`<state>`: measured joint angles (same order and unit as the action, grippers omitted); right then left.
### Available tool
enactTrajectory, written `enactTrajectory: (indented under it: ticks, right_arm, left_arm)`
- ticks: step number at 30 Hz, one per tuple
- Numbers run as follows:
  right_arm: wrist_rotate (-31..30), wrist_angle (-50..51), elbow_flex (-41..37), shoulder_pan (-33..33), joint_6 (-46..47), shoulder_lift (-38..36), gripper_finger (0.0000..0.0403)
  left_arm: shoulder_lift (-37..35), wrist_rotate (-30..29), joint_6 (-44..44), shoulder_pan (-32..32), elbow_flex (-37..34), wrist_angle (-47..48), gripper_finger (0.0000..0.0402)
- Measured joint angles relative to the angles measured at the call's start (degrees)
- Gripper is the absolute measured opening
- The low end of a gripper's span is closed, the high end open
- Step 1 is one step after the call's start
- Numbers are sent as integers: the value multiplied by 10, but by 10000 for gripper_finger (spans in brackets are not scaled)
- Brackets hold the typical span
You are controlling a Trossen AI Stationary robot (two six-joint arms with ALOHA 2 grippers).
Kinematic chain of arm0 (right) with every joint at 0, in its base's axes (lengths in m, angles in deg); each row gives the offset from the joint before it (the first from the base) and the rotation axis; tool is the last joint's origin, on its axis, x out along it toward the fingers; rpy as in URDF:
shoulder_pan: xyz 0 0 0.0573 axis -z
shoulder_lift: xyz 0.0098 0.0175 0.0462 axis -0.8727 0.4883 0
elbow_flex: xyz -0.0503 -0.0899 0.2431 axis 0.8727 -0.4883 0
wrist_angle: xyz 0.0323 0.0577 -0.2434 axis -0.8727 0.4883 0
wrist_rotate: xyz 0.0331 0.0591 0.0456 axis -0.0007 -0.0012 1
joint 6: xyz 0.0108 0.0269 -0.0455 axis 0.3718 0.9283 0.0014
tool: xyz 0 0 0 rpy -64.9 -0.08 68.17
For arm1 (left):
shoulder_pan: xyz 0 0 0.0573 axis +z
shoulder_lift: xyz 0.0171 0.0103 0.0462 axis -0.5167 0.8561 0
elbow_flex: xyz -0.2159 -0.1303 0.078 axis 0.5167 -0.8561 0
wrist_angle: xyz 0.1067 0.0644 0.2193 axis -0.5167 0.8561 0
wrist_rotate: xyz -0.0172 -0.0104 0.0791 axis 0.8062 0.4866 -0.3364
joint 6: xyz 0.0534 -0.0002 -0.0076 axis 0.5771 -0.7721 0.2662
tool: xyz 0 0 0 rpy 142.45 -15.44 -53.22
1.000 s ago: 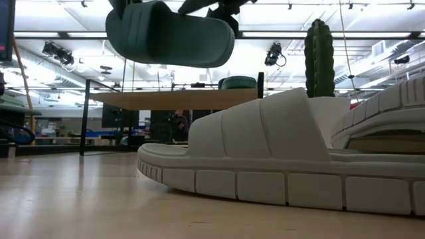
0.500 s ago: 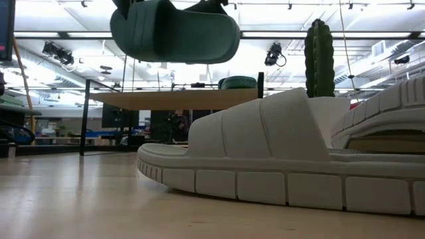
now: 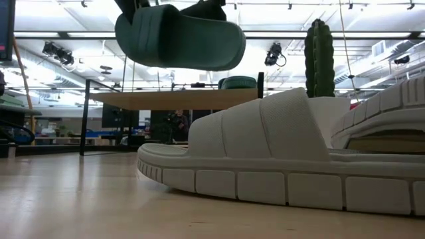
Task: Pick and place slides into the shelf
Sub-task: Put the green slide on the shelf
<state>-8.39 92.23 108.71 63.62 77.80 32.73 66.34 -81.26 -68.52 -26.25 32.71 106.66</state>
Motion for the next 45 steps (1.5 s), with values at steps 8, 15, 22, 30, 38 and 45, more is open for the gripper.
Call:
enactTrajectory:
  ticks: [8,15,22,30,38,45]
  right_arm:
    - [15,80,0,-1,4,0,300]
    - [21,107,0,-8,5,0,291]
    - [26,164,0,-19,6,0,280]
    - [24,214,0,-27,12,0,271]
    - [24,240,0,-26,26,0,191]
    - [23,242,0,-26,35,0,85]
  left_arm:
    - [2,0,-2,0,0,11,50]
    - [2,0,-2,0,0,10,50]
    - [2,0,-1,0,0,14,50]
    - [2,0,-1,0,0,18,50]
    - [2,0,-1,0,0,18,50]
    - [1,1,-3,0,0,20,50]
